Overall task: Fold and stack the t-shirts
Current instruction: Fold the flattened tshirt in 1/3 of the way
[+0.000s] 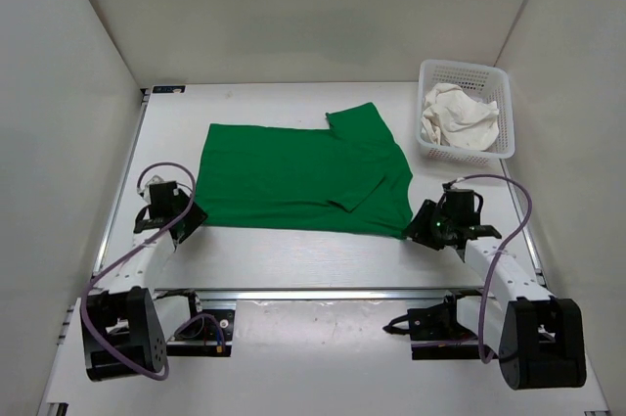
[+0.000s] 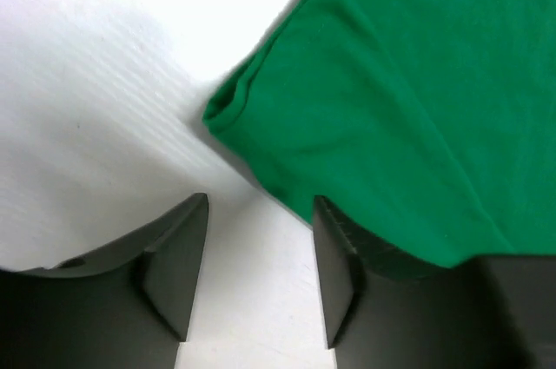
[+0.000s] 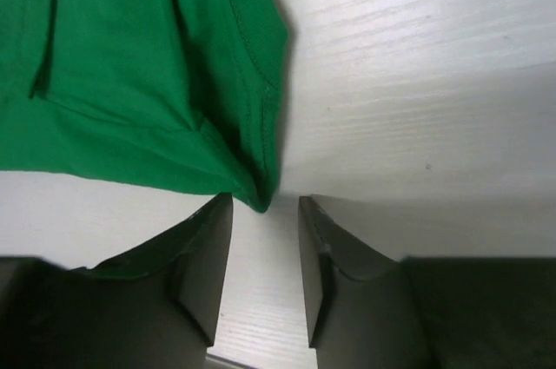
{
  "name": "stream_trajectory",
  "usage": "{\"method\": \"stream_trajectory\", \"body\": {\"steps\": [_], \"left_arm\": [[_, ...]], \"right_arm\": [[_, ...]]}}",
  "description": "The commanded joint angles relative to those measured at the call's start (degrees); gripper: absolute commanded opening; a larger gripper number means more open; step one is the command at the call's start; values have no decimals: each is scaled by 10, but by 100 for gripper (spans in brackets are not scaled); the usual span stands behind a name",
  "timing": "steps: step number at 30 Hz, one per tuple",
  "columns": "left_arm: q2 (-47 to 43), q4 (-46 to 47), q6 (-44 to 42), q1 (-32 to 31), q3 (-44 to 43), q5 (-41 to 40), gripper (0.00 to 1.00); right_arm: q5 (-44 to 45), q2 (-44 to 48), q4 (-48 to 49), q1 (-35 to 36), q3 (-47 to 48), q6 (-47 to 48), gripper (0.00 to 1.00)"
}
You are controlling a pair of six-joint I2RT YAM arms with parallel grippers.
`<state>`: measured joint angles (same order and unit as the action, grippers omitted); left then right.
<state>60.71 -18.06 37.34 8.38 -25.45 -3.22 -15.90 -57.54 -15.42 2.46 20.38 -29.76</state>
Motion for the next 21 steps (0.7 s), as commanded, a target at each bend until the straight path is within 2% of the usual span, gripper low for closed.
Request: {"method": "stream_trajectory", "body": {"steps": [1, 2, 3, 5, 7, 8, 9, 11, 12, 15, 18, 19, 21], "left_arm": [[-9, -42, -26, -42, -64, -18, 63], [-6, -47, -29, -52, -77, -23, 61], [-5, -50, -32, -71, -99, -32, 55], [-4, -28, -44, -103, -103, -2, 49], [2, 22, -35, -141, -91, 22, 48], [6, 38, -31, -153, -83, 30, 47], [12, 60, -25, -189, -79, 24, 45], [22, 93, -17, -246, -66, 3, 44], [28, 110, -16, -276, -66, -4, 42], [58, 158, -9, -317, -57, 10, 40], [84, 201, 11, -310, -39, 30, 38], [86, 210, 20, -300, -27, 62, 37], [93, 232, 36, -286, -8, 80, 36]], "right_arm": [[4, 14, -52, 10, 68, 19, 37], [20, 13, -57, 26, 95, 23, 37], [31, -2, -63, 42, 105, 25, 36], [34, -16, -37, 69, 127, 28, 35], [8, -53, 12, 97, 148, 27, 19], [5, -83, 25, 105, 160, 25, 15], [-12, -104, 44, 124, 166, 28, 6], [-24, -160, 85, 151, 192, 25, 5], [-19, -184, 103, 169, 203, 23, 0], [-19, -236, 147, 200, 214, 12, 2], [-24, -278, 169, 220, 234, 7, 22], [-24, -291, 176, 224, 230, 2, 27], [-33, -303, 188, 220, 224, -13, 29]]}}
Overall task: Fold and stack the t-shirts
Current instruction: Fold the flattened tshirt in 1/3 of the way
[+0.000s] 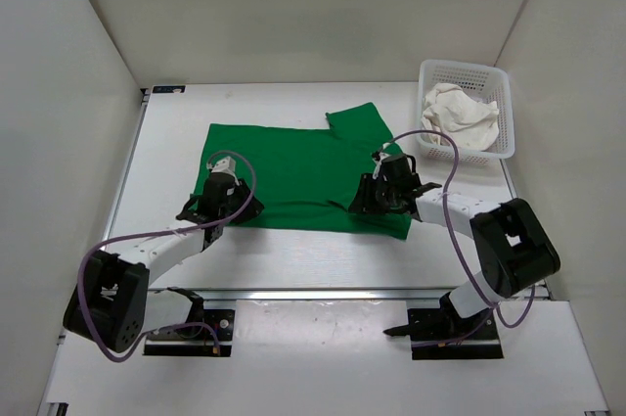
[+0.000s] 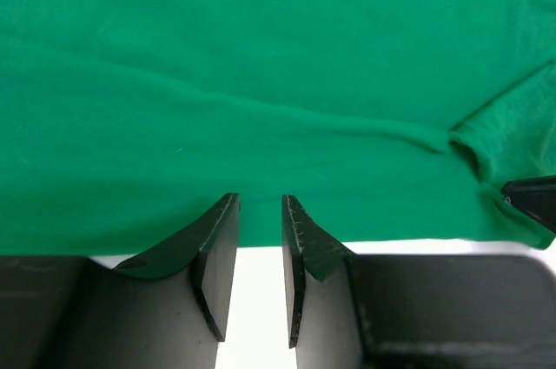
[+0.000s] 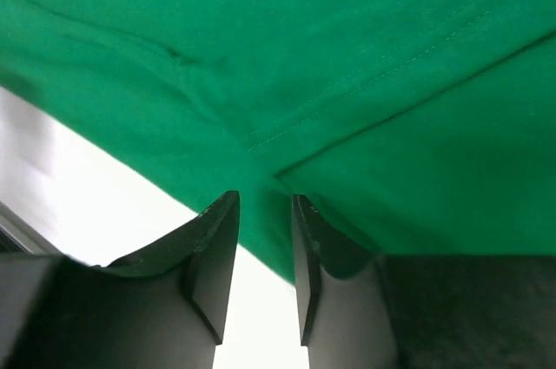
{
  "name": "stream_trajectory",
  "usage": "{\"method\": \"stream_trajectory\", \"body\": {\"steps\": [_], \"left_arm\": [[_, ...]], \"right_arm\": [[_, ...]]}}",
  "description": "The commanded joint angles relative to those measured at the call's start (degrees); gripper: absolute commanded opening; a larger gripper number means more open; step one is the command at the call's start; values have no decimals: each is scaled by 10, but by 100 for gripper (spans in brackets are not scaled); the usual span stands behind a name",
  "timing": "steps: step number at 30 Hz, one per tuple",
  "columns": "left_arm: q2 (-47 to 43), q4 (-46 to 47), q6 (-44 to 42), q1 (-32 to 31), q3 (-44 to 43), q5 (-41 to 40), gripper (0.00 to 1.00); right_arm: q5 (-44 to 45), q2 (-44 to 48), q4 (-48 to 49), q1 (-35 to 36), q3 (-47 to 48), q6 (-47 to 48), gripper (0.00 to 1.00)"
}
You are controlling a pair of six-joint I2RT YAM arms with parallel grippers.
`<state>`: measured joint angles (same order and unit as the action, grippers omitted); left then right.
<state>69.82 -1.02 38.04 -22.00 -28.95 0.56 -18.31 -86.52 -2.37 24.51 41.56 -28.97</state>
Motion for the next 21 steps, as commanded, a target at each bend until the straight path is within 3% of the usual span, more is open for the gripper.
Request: {"method": "stream_trajectory", "body": {"steps": [1, 16, 19, 21], "left_arm": [[1, 71, 33, 22, 28, 45, 37], [4, 83, 40, 20, 52, 35, 37], [8, 88, 39, 19, 55, 32, 37], [10, 88, 43, 20, 57, 34, 36]], "right_arm": [[-6, -16, 65, -3, 13, -27, 30], [-17, -84, 88, -14, 32, -39, 33], [-16, -94, 77, -11, 53, -32, 12], [-14, -107, 69, -12, 73, -29, 8]]}}
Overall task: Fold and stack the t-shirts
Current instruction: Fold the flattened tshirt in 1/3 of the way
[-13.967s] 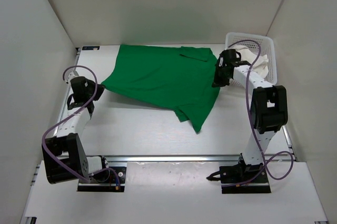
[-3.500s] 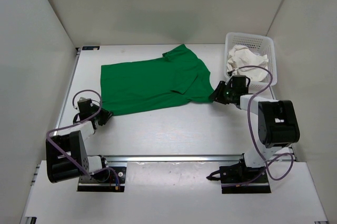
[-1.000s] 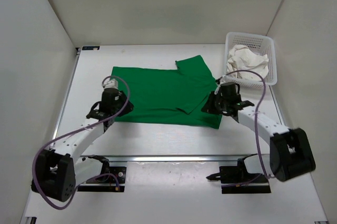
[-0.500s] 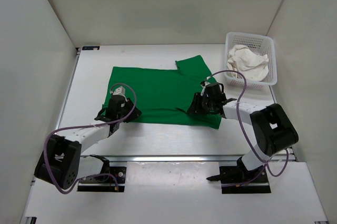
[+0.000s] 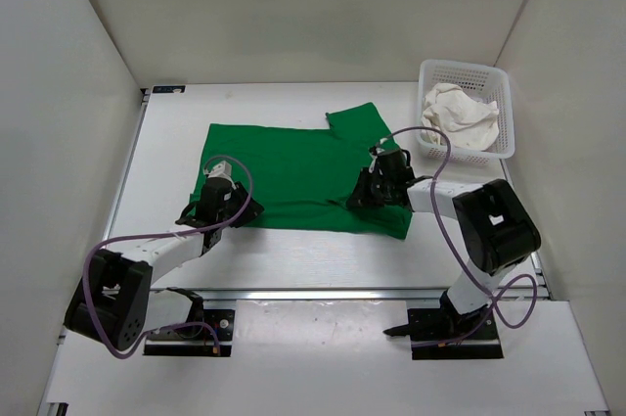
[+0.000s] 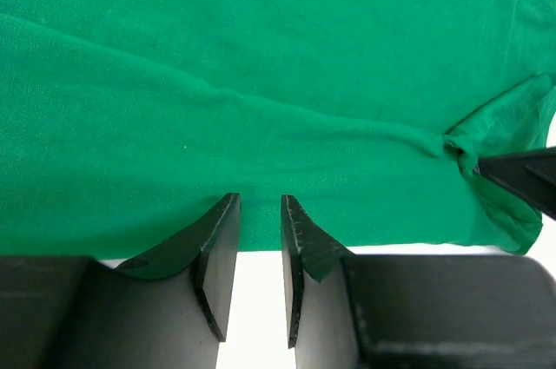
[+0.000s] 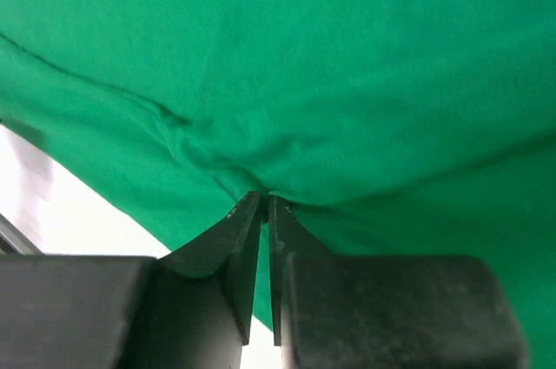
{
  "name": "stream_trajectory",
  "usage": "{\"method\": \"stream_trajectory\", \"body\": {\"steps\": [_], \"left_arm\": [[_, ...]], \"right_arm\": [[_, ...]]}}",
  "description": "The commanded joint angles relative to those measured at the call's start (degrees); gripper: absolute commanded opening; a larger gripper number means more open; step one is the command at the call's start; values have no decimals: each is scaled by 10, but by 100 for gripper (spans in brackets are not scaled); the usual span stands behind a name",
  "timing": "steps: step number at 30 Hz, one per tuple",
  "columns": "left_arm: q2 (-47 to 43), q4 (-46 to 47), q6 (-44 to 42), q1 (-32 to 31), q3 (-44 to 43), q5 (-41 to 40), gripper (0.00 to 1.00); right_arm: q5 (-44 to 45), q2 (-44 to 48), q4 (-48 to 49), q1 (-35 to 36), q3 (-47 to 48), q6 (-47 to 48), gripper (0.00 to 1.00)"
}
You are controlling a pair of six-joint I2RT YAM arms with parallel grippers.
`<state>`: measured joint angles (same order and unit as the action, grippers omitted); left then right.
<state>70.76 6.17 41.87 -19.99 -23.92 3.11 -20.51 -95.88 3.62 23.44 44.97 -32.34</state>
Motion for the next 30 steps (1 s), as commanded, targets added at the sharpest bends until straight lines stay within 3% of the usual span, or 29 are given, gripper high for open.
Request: {"method": "stream_trajectory", "body": {"steps": [1, 9, 13, 16, 18, 24, 30], "left_arm": [[1, 16, 6, 2, 8, 9, 36], [-4, 11, 8, 7, 3, 10, 36], [-12, 2, 11, 7, 4, 7, 36], [-19, 4, 14, 10, 4, 9, 36], [-15, 6, 15, 11, 3, 5, 37], [9, 9, 21, -4, -26, -4, 36], [70, 22, 31, -15, -37, 2, 33]], "right_arm": [[10, -24, 10, 0, 52, 3, 6], [13, -147, -63, -2, 294, 22, 0], [20, -170, -107, 5, 354, 36, 24], [46, -137, -107, 20, 323, 53, 30], [52, -94, -93, 27, 263, 52, 29], [32, 19, -9, 51, 72, 39, 4], [52, 14, -33, 83, 36, 67, 1]]}}
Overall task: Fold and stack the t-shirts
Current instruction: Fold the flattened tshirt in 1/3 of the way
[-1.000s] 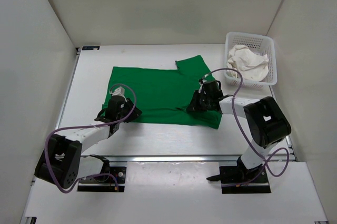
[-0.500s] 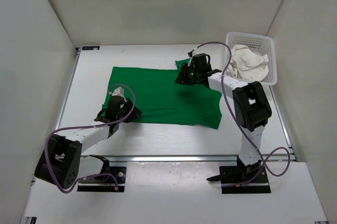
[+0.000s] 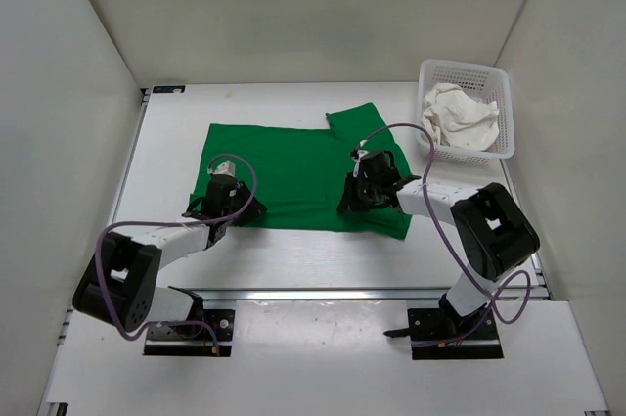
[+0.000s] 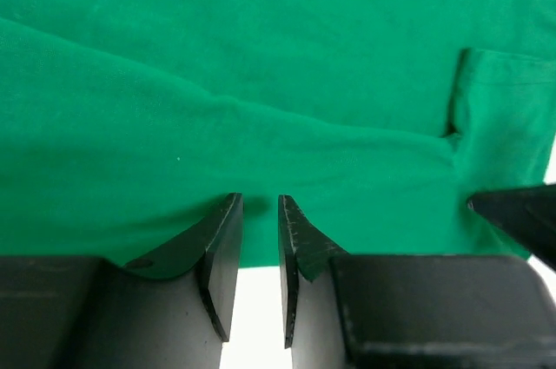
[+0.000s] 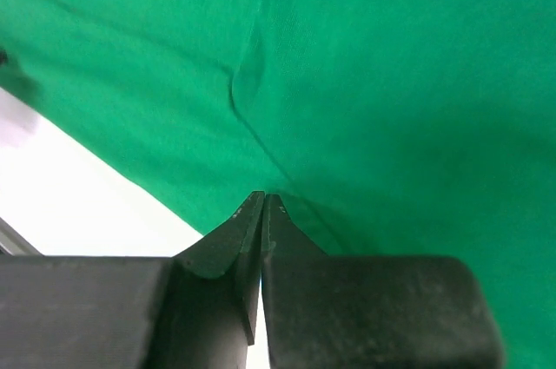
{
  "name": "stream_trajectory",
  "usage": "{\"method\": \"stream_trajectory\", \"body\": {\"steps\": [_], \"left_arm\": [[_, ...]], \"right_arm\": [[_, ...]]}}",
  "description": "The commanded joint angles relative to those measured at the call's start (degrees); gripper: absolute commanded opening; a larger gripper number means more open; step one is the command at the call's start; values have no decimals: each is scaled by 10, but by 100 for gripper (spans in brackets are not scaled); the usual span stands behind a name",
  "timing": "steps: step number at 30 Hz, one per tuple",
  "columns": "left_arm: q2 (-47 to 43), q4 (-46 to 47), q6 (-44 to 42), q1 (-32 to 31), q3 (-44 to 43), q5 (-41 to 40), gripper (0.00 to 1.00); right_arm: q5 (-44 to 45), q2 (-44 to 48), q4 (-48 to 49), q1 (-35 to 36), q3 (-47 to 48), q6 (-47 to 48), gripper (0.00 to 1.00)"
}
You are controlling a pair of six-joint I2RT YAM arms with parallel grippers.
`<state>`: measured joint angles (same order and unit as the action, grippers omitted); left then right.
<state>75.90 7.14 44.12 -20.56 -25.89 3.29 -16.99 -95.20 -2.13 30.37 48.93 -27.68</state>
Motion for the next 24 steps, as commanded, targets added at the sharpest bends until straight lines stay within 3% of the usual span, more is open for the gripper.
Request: {"method": "stream_trajectory", "body": {"steps": [1, 6, 9, 17, 21, 24], "left_arm": [[29, 9, 5, -8, -19, -1, 34], [52, 18, 26, 53, 29, 91, 32], [21, 0, 26, 61, 72, 90, 31], [-207, -120, 50, 65, 171, 80, 35], [-211, -123, 31, 68, 111, 74, 37], [-150, -112, 11, 82, 2, 70, 37]], "right_arm": [[21, 5, 22, 16, -2, 25, 1], [48, -6, -5, 42, -15, 44, 0], [43, 11, -11, 57, -48, 51, 0], [10, 61, -66, 88, -78, 54, 0], [-17, 81, -82, 69, -24, 56, 11], [-51, 85, -68, 34, 41, 53, 17]]}}
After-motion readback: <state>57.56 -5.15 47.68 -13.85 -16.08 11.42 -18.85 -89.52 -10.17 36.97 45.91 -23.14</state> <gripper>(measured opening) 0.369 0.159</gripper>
